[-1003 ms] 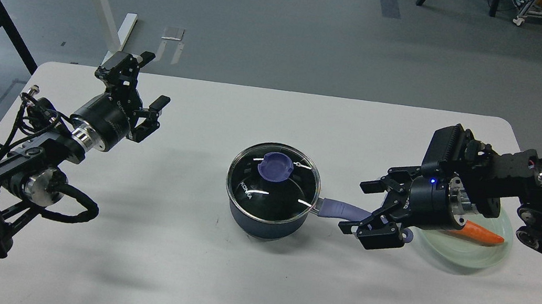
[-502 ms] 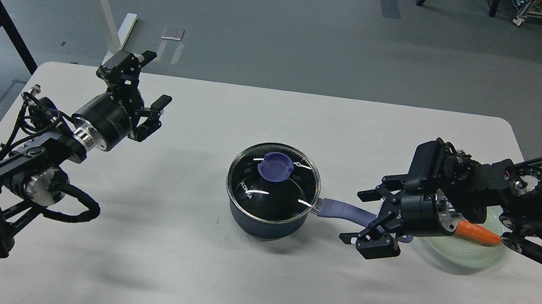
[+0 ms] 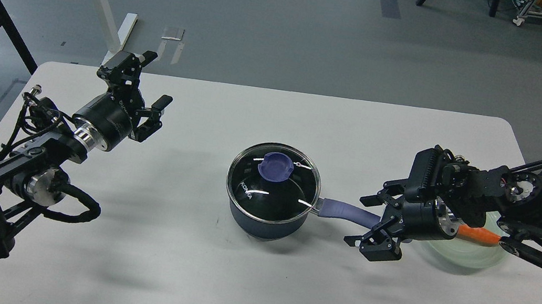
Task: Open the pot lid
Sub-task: 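Lower the right gripper and grasp the purple saucepan handle, then reach the left gripper over the pot and grasp the lid's purple knob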
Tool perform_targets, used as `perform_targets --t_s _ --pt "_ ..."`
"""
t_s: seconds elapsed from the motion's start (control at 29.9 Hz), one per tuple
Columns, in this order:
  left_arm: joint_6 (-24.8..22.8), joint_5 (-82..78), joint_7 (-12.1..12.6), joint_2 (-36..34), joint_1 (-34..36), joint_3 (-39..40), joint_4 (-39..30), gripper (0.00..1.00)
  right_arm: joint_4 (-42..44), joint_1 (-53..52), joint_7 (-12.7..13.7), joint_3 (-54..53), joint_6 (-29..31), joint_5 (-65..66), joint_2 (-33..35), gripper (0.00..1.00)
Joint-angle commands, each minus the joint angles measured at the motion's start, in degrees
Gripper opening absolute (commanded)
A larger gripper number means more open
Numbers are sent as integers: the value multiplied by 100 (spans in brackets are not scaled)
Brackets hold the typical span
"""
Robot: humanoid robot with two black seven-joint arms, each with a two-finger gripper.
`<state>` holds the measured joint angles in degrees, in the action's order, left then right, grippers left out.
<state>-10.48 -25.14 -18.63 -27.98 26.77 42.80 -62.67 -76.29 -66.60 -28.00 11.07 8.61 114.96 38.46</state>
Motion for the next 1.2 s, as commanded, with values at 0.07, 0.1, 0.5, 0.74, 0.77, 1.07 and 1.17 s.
perform_targets --t_s 0.07,0.1,0.5,0.74,0.77,1.07,1.17 --pt "-15 0 0 -15 3 0 0 99 -9 -2 0 35 0 0 -5 48" --pt "-33 0 0 -15 3 0 0 99 -9 -2 0 36 0 -8 4 46" --pt "-234 -1992 -35 -190 310 0 -430 99 -9 -2 0 44 0 -9 12 35" --pt "-473 -4644 -193 -217 969 -175 -816 99 -9 -2 0 44 0 -9 12 31" --pt "-429 -5188 -280 -199 1092 -332 -895 99 -9 -2 0 44 0 -17 12 31" --pt "1126 -8322 -937 -199 2402 -2538 -1011 99 -9 7 0 80 0 -35 4 31" --pt "1522 -8455 -937 -138 2727 -3285 -809 99 -9 7 0 80 0 -35 12 32"
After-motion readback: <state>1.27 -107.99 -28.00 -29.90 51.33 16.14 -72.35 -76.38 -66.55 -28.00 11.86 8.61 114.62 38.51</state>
